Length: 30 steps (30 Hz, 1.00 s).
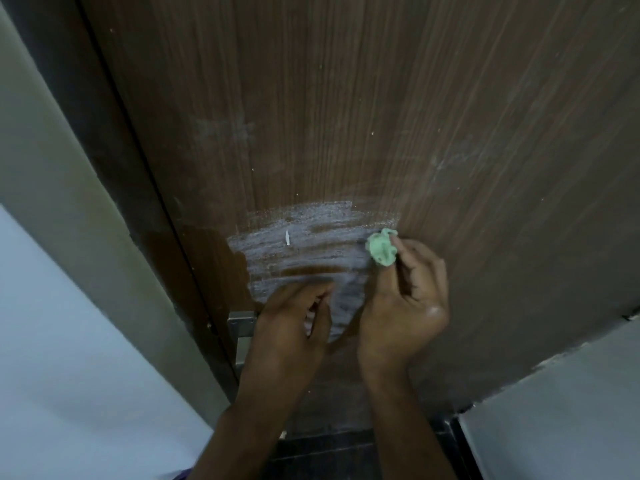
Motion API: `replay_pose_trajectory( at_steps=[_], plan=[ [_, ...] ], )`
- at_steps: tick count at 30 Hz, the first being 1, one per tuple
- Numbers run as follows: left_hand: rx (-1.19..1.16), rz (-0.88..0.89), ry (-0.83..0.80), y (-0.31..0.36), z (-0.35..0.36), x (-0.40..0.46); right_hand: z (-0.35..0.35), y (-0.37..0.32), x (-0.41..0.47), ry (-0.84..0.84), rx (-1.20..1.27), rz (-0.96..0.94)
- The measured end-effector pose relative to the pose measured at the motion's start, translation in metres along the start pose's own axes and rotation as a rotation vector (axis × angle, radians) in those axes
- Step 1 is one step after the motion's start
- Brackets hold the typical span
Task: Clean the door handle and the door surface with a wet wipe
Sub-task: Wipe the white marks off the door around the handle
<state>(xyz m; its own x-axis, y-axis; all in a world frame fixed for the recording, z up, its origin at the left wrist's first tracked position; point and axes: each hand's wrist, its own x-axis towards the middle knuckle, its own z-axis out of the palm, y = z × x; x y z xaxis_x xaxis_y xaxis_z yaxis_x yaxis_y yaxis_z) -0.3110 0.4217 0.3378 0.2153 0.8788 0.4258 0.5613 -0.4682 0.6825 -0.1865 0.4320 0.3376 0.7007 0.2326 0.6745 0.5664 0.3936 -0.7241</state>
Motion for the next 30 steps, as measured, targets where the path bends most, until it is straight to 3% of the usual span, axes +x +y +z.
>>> replay_pose_trajectory(
  at_steps=[2,7,15,17,20,21,25,30],
  plan=[
    [-0.018,0.015,0.012,0.002,-0.003,0.002,-0.005,0.008,-0.005,-0.004,-0.022,0.004],
    [0.0,0.051,0.064,0.005,-0.011,0.01,-0.015,0.016,-0.038,0.001,-0.109,0.248],
    [-0.021,0.063,0.176,0.011,-0.02,0.01,0.018,-0.019,0.022,0.031,-0.018,-0.212],
    [-0.028,0.052,0.213,0.009,-0.024,0.006,0.008,-0.008,0.009,0.004,-0.024,-0.119],
    [-0.082,0.012,0.271,0.0,-0.034,-0.001,-0.008,0.007,-0.011,0.082,0.028,0.265],
    [-0.096,-0.006,0.277,-0.003,-0.036,-0.004,-0.008,0.008,-0.009,0.118,0.05,0.31],
    [-0.099,-0.078,0.28,-0.006,-0.041,-0.009,0.012,-0.016,0.0,0.027,-0.002,-0.022],
    [-0.05,-0.158,0.339,-0.012,-0.046,-0.008,0.032,-0.042,-0.025,-0.244,-0.072,-0.288]
  ],
)
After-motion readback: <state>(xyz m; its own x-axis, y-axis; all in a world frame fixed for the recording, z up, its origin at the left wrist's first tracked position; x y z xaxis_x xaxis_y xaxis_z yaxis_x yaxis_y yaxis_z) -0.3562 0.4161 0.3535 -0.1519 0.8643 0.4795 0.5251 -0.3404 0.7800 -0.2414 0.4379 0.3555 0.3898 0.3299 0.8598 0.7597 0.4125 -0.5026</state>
